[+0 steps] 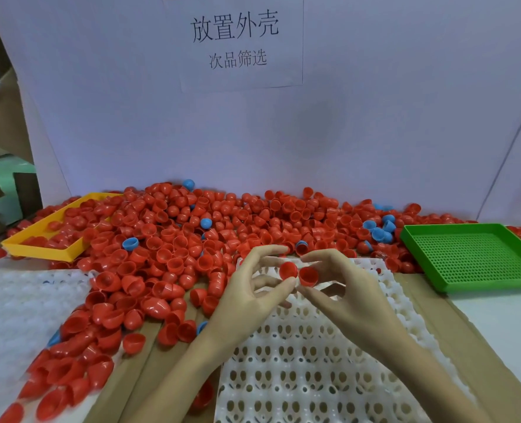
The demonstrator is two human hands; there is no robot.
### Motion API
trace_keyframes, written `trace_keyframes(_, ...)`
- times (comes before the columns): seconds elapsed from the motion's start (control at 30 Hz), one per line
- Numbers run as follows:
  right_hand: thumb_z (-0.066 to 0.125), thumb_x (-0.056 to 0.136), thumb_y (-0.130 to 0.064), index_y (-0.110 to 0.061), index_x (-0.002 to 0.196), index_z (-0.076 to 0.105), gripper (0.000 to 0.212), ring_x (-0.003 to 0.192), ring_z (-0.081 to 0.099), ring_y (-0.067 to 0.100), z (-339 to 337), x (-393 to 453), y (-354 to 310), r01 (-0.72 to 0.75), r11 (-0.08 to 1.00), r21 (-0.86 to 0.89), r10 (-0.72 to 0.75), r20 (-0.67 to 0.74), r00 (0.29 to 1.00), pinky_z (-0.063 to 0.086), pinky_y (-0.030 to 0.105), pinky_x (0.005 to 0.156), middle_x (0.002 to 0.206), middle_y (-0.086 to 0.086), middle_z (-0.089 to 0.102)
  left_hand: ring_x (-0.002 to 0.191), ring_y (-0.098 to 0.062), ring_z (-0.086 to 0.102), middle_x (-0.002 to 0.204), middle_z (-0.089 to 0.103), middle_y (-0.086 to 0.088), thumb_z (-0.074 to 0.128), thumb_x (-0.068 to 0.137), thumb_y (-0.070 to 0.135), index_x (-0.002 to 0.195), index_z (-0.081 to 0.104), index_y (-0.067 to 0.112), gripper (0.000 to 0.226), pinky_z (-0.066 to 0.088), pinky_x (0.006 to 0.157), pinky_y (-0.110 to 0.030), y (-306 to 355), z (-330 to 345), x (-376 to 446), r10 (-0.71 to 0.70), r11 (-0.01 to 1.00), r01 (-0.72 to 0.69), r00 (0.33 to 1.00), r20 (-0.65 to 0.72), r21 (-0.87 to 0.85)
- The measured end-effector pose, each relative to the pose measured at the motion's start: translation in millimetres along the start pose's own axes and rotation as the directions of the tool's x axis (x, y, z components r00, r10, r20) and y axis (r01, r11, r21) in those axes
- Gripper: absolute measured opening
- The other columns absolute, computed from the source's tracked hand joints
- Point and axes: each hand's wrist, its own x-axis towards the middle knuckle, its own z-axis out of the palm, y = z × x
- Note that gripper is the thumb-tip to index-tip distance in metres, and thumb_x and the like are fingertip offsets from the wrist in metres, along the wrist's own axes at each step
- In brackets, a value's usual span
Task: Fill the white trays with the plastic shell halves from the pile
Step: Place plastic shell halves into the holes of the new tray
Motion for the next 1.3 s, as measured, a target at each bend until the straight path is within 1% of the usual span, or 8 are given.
trace_keyframes(0.13,0.084,0.087,-0.019,-0.027,0.113,0.071,0.029,0.098,0.072,0.005,-3,1,1,0.006,1.0,0.021,-0.006,0.027,1.0,0.061,0.028,0.081,0.102,-0.015,0.075,0.089,-0.024,0.078,0.117,0.072,0.013,0.079,0.094,0.019,0.117,0.075,0.033,0.027,0.063,0.073,-0.029,0,0,0,0.026,0.998,-0.024,0.999,-0.031,0.052)
trace_keyframes(0.27,0.082,0.089,-0.02,-0.031,0.117,0.07,0.032,0.1,0.072,0.004,-5,1,0,0.027,0.999,0.021,-0.028,0.005,1.0,0.06,0.025,0.082,0.103,-0.02,0.074,0.08,-0.029,0.077,0.108,0.077,0.001,0.068,0.101,0.027,0.117,0.079,0.026,0.019,0.065,0.074,-0.036,0,1,0,-0.032,0.999,0.032,0.999,-0.023,-0.013)
trace_keyframes(0.5,0.079,0.093,-0.02,-0.035,0.13,0.064,0.043,0.113,0.067,0.003,-3,-1,-5,0.083,0.995,0.055,-0.086,0.05,0.995,0.058,0.022,0.086,0.12,-0.021,0.07,0.074,-0.026,0.073,0.093,0.077,-0.013,0.048,0.11,0.034,0.121,0.076,0.016,0.035,0.063,0.074,-0.036,0,0,1,-0.111,0.993,0.11,0.994,-0.015,-0.04)
trace_keyframes(0.7,0.075,0.095,-0.018,-0.039,0.142,0.056,0.054,0.108,0.07,0.004,2,-3,-7,0.071,0.994,0.082,-0.075,0.042,0.996,0.059,0.024,0.085,0.116,-0.024,0.069,0.073,-0.027,0.071,0.087,0.075,-0.013,0.044,0.111,0.036,0.122,0.073,0.016,0.036,0.06,0.068,-0.032,4,1,-1,-0.111,0.993,0.112,0.993,0.051,-0.033)
trace_keyframes(0.97,0.074,0.096,-0.018,-0.037,0.121,0.069,0.032,0.101,0.072,0.009,3,-3,-4,0.025,0.997,0.074,-0.027,0.025,0.999,0.063,0.031,0.077,0.113,-0.019,0.073,0.067,-0.023,0.066,0.074,0.07,-0.01,0.045,0.111,0.033,0.11,0.075,0.01,0.038,0.057,0.063,-0.029,3,-1,-2,-0.103,0.995,0.102,0.992,0.074,0.015)
trace_keyframes(1.1,0.079,0.092,-0.03,-0.036,0.11,0.072,0.02,0.09,0.073,0.008,4,-1,2,-0.041,0.993,0.109,0.048,-0.061,0.997,0.062,0.032,0.071,0.098,-0.018,0.075,0.078,-0.021,0.075,0.099,0.073,0.003,0.053,0.105,0.042,0.126,0.069,0.028,0.03,0.064,0.069,-0.039,2,6,-3,0.043,0.982,-0.035,0.998,-0.037,0.185)
trace_keyframes(1.2,0.081,0.089,-0.035,-0.03,0.106,0.073,0.019,0.084,0.072,0.012,7,0,5,-0.092,0.988,0.125,0.107,-0.12,0.987,0.063,0.038,0.071,0.089,-0.011,0.075,0.102,-0.019,0.072,0.114,0.067,0.01,0.071,0.099,0.039,0.128,0.063,0.038,0.03,0.061,0.078,-0.027,2,8,-6,0.272,0.911,-0.242,0.961,-0.046,0.334)
trace_keyframes(1.3,0.082,0.088,-0.033,-0.026,0.104,0.074,0.019,0.081,0.073,0.014,11,-1,6,-0.123,0.979,0.165,0.143,-0.112,0.983,0.063,0.039,0.072,0.086,-0.007,0.076,0.107,-0.015,0.071,0.111,0.069,0.012,0.078,0.094,0.026,0.12,0.067,0.038,0.03,0.06,0.083,-0.024,2,7,-7,0.303,0.877,-0.29,0.953,0.029,0.383)
